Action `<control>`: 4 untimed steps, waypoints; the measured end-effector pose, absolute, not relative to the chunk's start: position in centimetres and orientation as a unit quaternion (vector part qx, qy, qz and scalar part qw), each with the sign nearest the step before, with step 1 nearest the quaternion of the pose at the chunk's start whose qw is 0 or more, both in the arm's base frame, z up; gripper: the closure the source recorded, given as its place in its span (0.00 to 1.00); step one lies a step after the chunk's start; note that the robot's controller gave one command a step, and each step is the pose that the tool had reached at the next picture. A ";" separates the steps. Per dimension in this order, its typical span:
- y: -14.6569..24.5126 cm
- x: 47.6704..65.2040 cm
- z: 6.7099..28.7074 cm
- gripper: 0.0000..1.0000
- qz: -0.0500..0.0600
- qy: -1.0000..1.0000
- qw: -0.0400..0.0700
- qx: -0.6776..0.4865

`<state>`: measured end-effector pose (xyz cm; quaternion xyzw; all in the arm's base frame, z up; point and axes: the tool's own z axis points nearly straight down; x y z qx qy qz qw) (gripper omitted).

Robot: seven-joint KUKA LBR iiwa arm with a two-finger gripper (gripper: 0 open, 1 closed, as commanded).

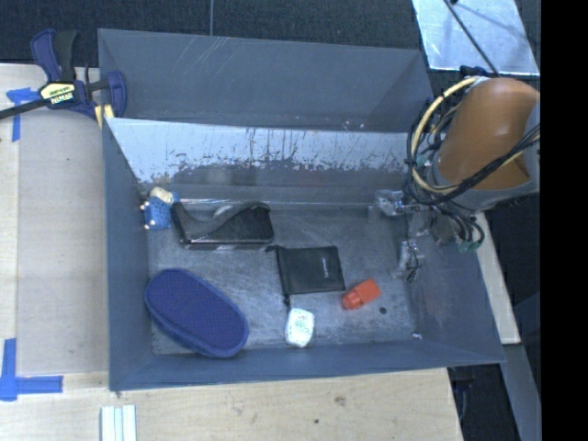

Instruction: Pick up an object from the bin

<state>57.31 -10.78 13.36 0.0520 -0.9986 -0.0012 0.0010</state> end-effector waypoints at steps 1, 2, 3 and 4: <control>-7.4 54.4 6.9 0.00 0.000 -0.999 0.001 0.040; -0.3 53.6 7.1 0.00 -0.001 -0.996 0.000 -0.086; -0.6 53.6 7.2 1.00 0.000 -0.996 -0.001 -0.086; 0.5 53.9 22.6 1.00 0.000 -0.997 -0.006 -0.074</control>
Offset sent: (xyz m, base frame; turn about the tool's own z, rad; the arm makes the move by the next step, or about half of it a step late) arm -0.0286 0.0331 -0.0636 0.0270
